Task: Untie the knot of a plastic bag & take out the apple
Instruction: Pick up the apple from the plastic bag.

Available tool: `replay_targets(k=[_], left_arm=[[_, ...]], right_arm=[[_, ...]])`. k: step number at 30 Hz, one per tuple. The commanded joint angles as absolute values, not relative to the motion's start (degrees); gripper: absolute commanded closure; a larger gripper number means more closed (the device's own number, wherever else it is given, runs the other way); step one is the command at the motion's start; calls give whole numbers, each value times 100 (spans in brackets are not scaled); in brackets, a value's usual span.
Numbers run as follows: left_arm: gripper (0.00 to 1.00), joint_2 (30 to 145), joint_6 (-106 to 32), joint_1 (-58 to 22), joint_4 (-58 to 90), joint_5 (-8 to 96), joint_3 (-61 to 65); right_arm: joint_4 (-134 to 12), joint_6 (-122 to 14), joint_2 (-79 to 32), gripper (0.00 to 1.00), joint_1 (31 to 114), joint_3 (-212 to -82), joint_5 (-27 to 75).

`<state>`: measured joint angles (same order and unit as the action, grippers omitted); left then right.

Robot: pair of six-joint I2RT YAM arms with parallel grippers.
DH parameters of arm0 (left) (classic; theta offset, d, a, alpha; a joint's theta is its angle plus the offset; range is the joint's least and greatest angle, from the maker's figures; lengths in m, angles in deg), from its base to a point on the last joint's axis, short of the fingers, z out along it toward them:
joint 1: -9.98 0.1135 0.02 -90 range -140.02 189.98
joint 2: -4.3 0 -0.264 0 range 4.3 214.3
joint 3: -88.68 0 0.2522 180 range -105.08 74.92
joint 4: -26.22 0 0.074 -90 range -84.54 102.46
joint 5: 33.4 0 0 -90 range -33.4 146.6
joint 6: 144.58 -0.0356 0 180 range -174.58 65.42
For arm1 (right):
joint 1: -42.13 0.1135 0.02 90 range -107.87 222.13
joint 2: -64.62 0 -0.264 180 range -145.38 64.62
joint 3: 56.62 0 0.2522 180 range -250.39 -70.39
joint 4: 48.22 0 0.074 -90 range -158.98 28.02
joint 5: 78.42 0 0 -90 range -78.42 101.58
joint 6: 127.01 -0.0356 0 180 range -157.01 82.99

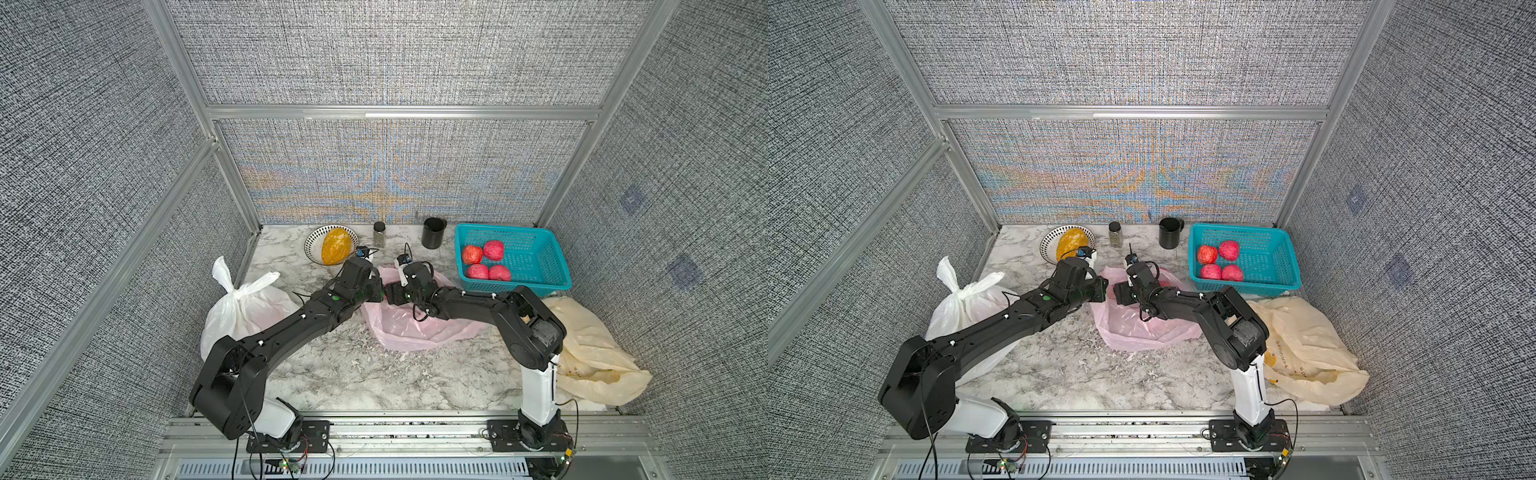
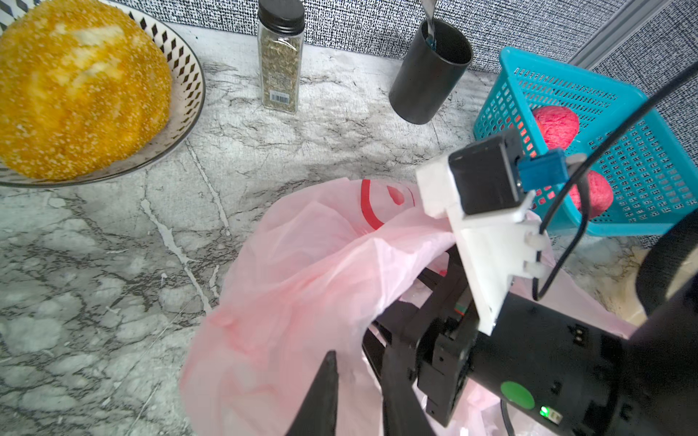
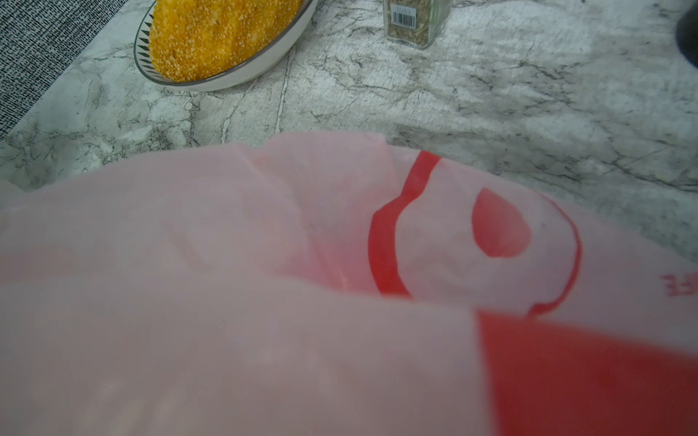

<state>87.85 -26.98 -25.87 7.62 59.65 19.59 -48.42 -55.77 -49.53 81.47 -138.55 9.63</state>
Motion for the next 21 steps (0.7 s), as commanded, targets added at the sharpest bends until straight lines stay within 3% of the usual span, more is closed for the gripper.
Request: replay_targets(k=[1,21], left_arm=[[76,8797,-2706,-2587,789,6006,1954],[76,8849,-2741,-2588,817,6060,1962]], right_arm=[[-4748,-5503,-4845,25,8150,-13783,1034],[-5751,-5437,-3205,25,8397,-12878,1744]])
